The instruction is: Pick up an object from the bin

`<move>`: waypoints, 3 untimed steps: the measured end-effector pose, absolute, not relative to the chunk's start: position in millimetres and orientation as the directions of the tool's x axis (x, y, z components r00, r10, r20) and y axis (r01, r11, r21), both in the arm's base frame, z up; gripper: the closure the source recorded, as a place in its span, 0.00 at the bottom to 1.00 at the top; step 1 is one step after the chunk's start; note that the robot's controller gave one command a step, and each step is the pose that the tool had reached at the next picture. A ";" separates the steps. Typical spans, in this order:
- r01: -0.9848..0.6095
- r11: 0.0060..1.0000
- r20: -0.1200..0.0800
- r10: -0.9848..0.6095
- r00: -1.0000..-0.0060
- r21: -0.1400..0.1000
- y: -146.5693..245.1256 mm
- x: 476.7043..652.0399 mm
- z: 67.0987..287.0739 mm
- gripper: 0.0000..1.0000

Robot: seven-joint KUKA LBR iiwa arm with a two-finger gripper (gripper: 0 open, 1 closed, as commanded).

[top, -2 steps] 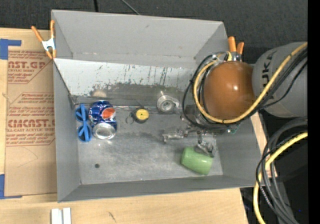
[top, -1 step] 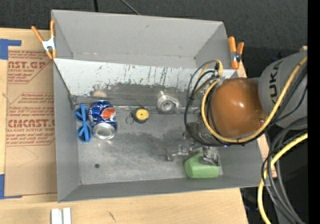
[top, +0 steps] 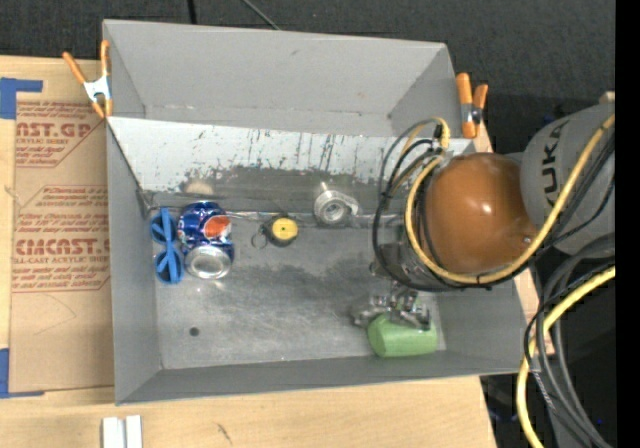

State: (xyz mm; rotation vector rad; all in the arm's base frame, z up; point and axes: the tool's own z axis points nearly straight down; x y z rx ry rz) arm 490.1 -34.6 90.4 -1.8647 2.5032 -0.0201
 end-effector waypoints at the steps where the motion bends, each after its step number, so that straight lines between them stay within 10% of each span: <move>1: -0.958 0.287 -0.005 -0.958 -0.287 -0.008 -7.9 513.4 244.2 1.00; 3: -0.956 -0.294 -0.003 -0.956 0.294 0.003 -16.6 481.2 168.6 1.00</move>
Offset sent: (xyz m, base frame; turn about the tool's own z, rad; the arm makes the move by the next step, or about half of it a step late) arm 0.0211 0.0244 0.1499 0.0000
